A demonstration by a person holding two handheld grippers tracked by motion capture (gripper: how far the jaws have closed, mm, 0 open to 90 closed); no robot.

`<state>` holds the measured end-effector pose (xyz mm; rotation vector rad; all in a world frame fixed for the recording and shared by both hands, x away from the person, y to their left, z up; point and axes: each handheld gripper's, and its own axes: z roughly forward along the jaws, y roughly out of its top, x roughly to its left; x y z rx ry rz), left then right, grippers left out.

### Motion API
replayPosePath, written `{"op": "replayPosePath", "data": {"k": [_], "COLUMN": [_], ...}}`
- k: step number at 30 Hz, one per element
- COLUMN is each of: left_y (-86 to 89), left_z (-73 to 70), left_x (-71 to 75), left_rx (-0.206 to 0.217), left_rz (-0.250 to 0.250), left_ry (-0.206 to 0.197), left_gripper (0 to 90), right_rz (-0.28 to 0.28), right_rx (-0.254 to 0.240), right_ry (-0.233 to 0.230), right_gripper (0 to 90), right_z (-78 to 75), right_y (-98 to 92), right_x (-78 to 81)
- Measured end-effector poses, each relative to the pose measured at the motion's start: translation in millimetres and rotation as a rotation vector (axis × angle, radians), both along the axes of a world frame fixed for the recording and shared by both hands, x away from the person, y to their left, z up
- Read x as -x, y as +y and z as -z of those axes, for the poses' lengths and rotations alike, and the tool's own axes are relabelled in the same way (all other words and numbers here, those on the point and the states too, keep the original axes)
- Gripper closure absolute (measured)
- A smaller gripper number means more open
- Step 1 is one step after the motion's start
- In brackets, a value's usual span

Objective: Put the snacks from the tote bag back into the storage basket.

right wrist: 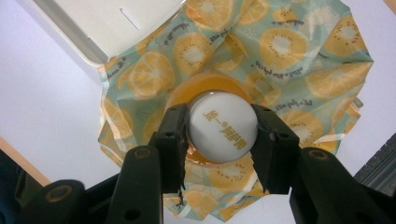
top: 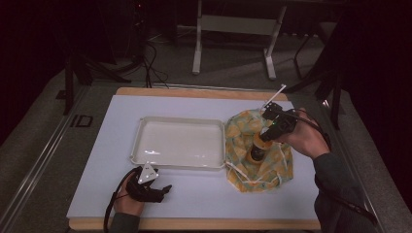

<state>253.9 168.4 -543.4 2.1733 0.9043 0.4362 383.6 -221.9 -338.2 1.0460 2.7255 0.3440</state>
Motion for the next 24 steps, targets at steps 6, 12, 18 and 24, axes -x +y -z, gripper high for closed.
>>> {"op": "replayPosePath", "data": {"k": [6,12,18,24], "left_y": [0.0,0.0,-0.1,0.0], "left_z": [0.0,0.0,0.0,0.0], "left_x": [0.0,0.0,0.0,-0.1], "left_rx": [0.0,0.0,-0.001,-0.002], "left_rz": [0.0,0.0,0.0,0.001], "left_ry": [0.0,0.001,0.0,0.0], "left_gripper": [22.2,22.2,22.2,22.2], "right_rz": [0.009,0.02,0.026,0.029], "right_rx": [-0.003,-0.004,-0.006,-0.008], "right_ry": [-0.004,-0.009,-0.018,-0.029], "right_gripper": [58.9,58.9,58.9,58.9], "right_z": [-4.9,-10.1,-17.5,-24.1], "right_y": [-3.2,-4.3,-4.9,-4.9], "right_x": [-2.5,-5.3,-6.3,-6.4]}}
